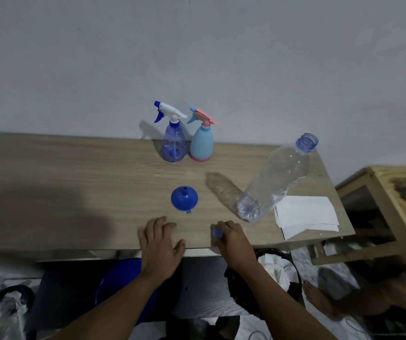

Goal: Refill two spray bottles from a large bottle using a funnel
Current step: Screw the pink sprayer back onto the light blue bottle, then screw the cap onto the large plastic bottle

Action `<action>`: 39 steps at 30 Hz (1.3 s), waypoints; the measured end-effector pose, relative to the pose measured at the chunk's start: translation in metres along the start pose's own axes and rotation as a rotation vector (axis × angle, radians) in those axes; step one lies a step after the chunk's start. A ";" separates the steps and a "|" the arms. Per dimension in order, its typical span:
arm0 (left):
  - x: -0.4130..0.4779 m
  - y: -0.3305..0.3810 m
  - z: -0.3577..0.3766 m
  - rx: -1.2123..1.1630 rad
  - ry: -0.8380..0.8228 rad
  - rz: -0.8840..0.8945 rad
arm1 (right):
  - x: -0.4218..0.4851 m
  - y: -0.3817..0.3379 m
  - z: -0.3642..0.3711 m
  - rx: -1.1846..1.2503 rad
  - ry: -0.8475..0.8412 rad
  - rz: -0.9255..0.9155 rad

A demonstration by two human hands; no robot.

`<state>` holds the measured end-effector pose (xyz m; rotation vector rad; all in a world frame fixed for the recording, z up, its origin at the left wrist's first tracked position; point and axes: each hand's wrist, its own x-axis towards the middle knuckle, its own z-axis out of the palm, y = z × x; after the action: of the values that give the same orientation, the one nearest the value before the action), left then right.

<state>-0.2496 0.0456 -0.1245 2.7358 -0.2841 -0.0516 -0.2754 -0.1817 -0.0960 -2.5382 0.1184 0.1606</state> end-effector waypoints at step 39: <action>0.079 0.261 -0.125 -0.780 0.181 0.165 | 0.040 -0.030 -0.337 0.062 0.063 -0.448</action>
<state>-0.2128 -0.1597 0.0908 1.9227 -0.3474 0.1090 -0.2026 -0.3496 0.1914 -2.4388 -0.4122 -0.0980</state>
